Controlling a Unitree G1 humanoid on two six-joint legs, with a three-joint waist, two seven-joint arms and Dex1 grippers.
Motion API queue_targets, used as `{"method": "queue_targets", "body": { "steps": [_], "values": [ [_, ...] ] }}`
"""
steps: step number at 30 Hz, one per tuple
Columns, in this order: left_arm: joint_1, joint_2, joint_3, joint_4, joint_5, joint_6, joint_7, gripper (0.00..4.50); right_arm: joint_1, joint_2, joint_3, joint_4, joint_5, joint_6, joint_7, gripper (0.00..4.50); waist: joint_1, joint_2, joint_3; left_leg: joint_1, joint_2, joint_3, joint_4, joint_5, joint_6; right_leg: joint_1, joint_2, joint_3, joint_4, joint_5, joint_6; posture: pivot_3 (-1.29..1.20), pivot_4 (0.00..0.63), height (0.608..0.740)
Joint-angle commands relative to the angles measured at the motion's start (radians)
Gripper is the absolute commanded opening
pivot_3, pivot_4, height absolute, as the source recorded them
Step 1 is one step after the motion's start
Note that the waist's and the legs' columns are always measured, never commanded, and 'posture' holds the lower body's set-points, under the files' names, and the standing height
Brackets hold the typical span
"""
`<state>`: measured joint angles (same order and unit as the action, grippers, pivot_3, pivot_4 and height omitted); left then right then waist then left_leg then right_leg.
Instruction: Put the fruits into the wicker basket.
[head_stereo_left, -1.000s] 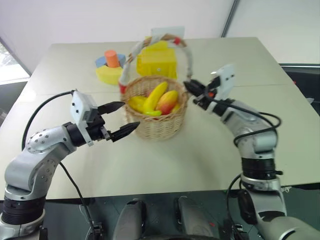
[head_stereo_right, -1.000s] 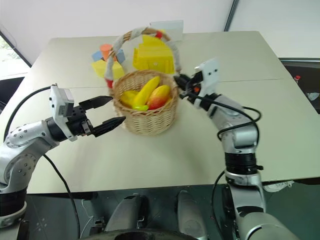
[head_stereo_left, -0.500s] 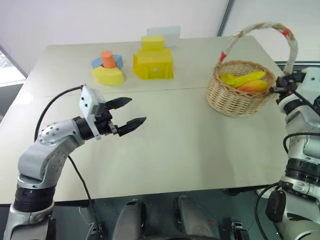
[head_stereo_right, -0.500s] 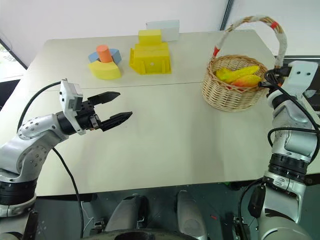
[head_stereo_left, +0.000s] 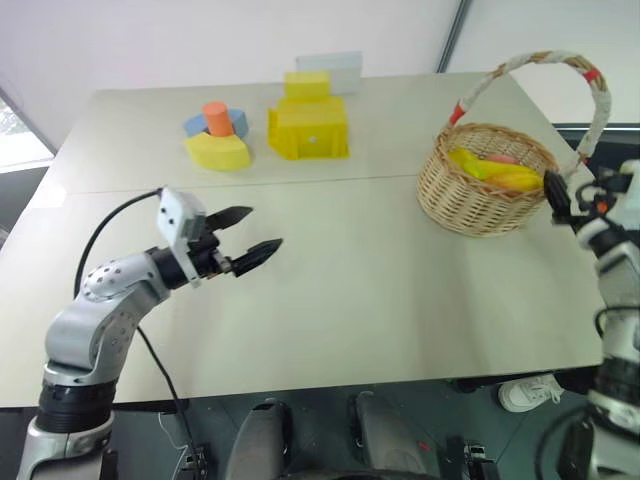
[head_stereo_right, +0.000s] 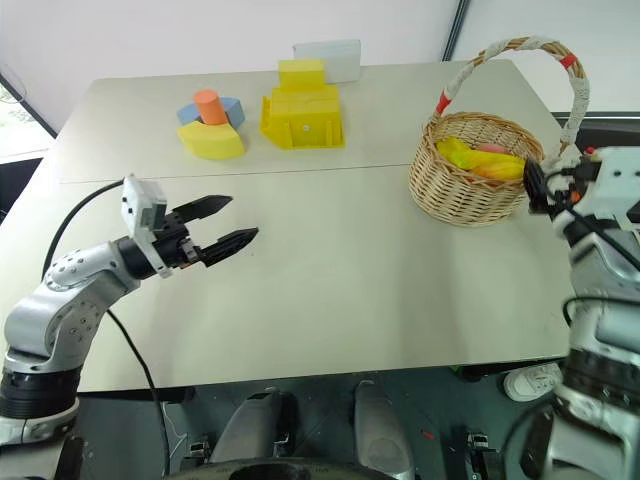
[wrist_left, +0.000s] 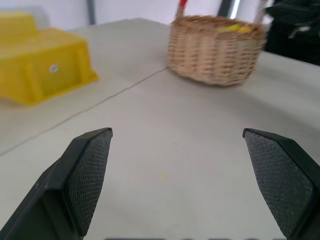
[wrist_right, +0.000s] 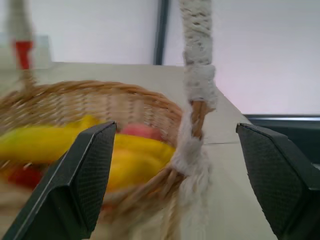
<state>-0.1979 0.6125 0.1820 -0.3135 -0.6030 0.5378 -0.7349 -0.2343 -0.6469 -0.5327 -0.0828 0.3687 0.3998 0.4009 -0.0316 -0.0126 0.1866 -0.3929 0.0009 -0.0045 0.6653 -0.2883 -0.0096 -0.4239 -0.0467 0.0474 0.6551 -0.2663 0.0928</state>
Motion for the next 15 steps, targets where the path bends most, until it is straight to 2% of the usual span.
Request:
{"method": "queue_targets", "body": {
  "steps": [1, 3, 6, 11, 15],
  "values": [
    [0.077, 0.041, 0.098, 0.043, 0.064, -0.080, 0.013, 4.50, 0.123, -0.052, 0.003, -0.108, 0.036, -0.069, 0.174, 4.06, -0.004, 0.000, 0.000, 0.001, 0.000, 0.000, 0.000, 0.000, 0.000, 0.001, 0.000, 0.000, 0.000, 0.000, 0.000, 0.00, 0.150, 0.740],
    [0.120, 0.046, 0.129, 0.087, 0.095, -0.117, 0.031, 4.50, 0.187, -0.068, 0.061, -0.156, 0.030, -0.133, 0.270, 4.06, -0.011, 0.000, 0.000, 0.003, 0.001, 0.000, 0.000, 0.000, 0.000, 0.003, 0.001, 0.000, 0.000, 0.000, 0.000, 0.00, 0.150, 0.740],
    [0.168, 0.020, 0.168, 0.124, 0.117, -0.179, 0.055, 4.50, 0.232, -0.057, 0.156, -0.215, 0.050, -0.126, 0.348, 4.06, -0.012, 0.000, 0.000, 0.004, 0.003, 0.000, 0.001, 0.000, 0.000, 0.004, 0.002, 0.000, 0.000, 0.000, 0.000, 0.00, 0.150, 0.740],
    [0.233, -0.031, 0.190, 0.136, 0.160, -0.258, 0.103, 4.50, 0.174, 0.012, 0.284, -0.160, 0.039, -0.117, 0.355, 4.06, -0.007, -0.001, -0.001, 0.005, 0.004, 0.000, 0.001, 0.000, 0.000, 0.007, 0.002, -0.001, 0.000, 0.000, 0.000, 0.00, 0.150, 0.740],
    [0.276, -0.056, 0.185, 0.113, 0.166, -0.268, 0.122, 4.50, 0.131, 0.059, 0.346, -0.063, -0.020, -0.184, 0.343, 4.06, -0.001, -0.001, -0.001, 0.005, 0.003, -0.001, 0.001, 0.000, 0.000, 0.006, 0.000, -0.001, -0.002, 0.000, 0.000, 0.00, 0.150, 0.740]
  ]
}}
